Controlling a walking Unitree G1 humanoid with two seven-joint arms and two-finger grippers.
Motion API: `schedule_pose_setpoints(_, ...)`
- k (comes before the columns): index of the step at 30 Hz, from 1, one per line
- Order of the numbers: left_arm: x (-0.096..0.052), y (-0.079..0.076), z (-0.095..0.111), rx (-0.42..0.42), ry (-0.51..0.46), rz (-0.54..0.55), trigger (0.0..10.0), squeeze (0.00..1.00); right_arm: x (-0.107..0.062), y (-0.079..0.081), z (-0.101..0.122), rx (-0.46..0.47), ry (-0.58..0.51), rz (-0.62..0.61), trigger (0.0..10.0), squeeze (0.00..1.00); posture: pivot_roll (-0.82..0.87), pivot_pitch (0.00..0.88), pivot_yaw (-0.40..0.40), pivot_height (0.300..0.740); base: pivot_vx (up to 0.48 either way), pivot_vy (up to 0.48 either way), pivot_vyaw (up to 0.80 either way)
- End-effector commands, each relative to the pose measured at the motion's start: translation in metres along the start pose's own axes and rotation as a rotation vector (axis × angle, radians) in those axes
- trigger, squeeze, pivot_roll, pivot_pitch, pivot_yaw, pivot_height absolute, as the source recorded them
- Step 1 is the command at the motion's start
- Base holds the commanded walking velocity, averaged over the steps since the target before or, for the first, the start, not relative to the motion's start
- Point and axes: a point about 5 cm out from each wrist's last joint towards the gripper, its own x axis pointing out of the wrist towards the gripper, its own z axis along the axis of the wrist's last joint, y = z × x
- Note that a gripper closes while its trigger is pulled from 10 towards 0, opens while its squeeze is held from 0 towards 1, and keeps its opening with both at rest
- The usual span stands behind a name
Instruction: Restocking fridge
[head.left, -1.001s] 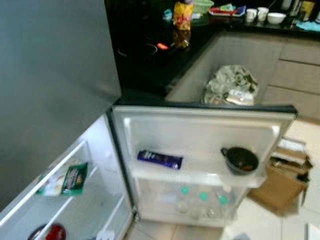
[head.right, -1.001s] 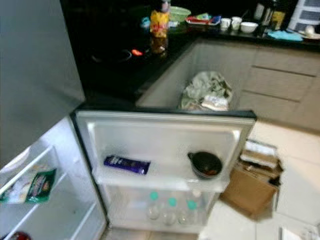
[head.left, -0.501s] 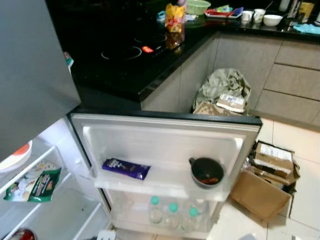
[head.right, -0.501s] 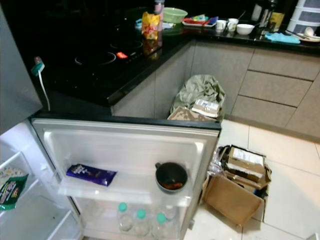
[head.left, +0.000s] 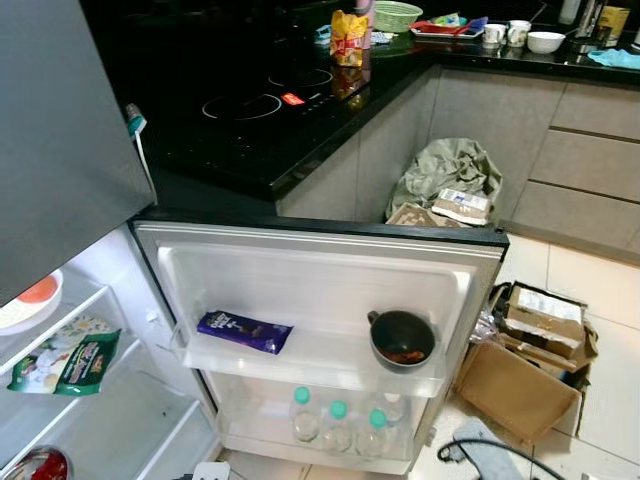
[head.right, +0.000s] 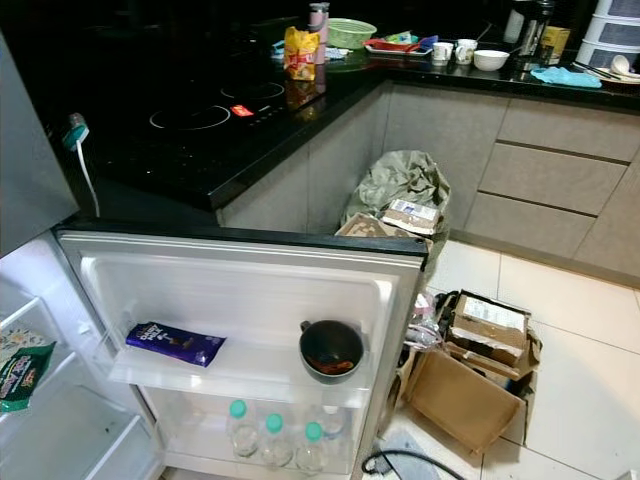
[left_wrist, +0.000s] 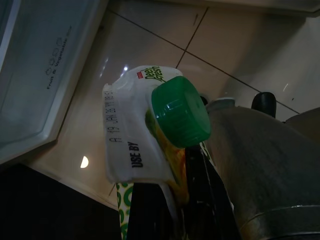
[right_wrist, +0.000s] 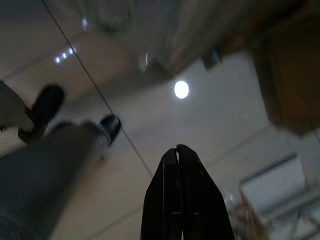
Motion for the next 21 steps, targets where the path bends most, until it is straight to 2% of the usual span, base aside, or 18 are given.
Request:
schedule_pose_setpoints(1,-0.001,0.003,-0.003,-0.008,0.006,0.006,10.0,0.0,0.0,-0.001,0.003,-0.013,-0.015,0.011,10.0,0.0,-0.09,0.0,0.002,0.74,0.0,-0.472,0.0)
schedule_pose_setpoints(2,-0.001,0.004,-0.002,-0.012,0.0,0.017,10.0,0.0,0.002,0.0,0.014,-0.033,-0.053,0.041,10.0,0.0,-0.09,0.0,0.002,0.74,0.0,-0.465,0.0)
schedule_pose_setpoints(4,-0.001,0.008,0.003,-0.028,-0.025,0.037,10.0,0.0,0.005,0.009,0.035,-0.135,-0.111,0.16,10.0,0.0,-0.09,0.0,0.0,0.74,0.0,0.0,0.0)
schedule_pose_setpoints(5,-0.001,0.008,0.003,-0.028,-0.025,0.037,10.0,0.0,0.005,0.009,0.035,-0.135,-0.111,0.16,10.0,0.0,-0.09,0.0,0.0,0.74,0.0,0.0,0.0)
schedule_pose_setpoints(8,0.0,0.011,0.014,-0.033,-0.061,0.049,10.0,0.0,0.005,0.022,0.047,-0.245,-0.13,0.339,10.0,0.0,-0.09,0.0,0.0,0.74,0.0,0.0,0.0)
schedule_pose_setpoints(9,0.0,0.011,0.014,-0.033,-0.061,0.049,10.0,0.0,0.005,0.022,0.047,-0.245,-0.13,0.339,10.0,0.0,-0.09,0.0,0.0,0.74,0.0,0.0,0.0)
schedule_pose_setpoints(12,0.001,0.014,0.021,-0.031,-0.087,0.063,10.0,0.0,0.002,0.027,0.05,-0.272,-0.144,0.451,10.0,0.0,-0.09,0.0,0.0,0.74,0.0,0.0,0.0)
schedule_pose_setpoints(14,0.001,0.014,0.021,-0.031,-0.087,0.063,10.0,0.0,0.002,0.027,0.05,-0.272,-0.144,0.451,10.0,0.0,-0.09,0.0,0.0,0.74,0.0,0.0,0.0)
schedule_pose_setpoints(15,0.001,0.019,0.028,-0.013,-0.108,0.082,10.0,0.0,0.0,0.029,0.055,-0.268,-0.175,0.527,10.0,0.0,-0.09,0.0,0.0,0.74,0.0,0.0,0.0)
schedule_pose_setpoints(16,0.001,0.019,0.028,-0.013,-0.108,0.082,10.0,0.0,0.0,0.029,0.055,-0.268,-0.175,0.527,10.0,0.0,-0.09,0.0,0.0,0.74,0.0,0.0,0.0)
schedule_pose_setpoints(17,0.0,0.024,0.036,0.001,-0.138,0.108,10.0,0.0,-0.004,0.031,0.062,-0.253,-0.217,0.61,10.0,0.0,-0.09,0.0,0.0,0.74,0.0,0.0,0.0)
schedule_pose_setpoints(18,0.0,0.024,0.036,0.001,-0.138,0.108,10.0,0.0,-0.004,0.031,0.062,-0.253,-0.217,0.61,10.0,0.0,-0.09,0.0,0.0,0.74,0.0,0.0,0.0)
schedule_pose_setpoints(19,-0.001,0.033,0.047,0.013,-0.183,0.147,10.0,0.0,-0.008,0.033,0.072,-0.252,-0.274,0.697,10.0,0.0,-0.09,0.0,0.001,0.74,0.0,0.0,0.0)
schedule_pose_setpoints(21,-0.001,0.033,0.047,0.013,-0.183,0.147,10.0,0.0,-0.008,0.033,0.072,-0.252,-0.274,0.697,10.0,0.0,-0.09,0.0,0.001,0.74,0.0,0.0,0.0)
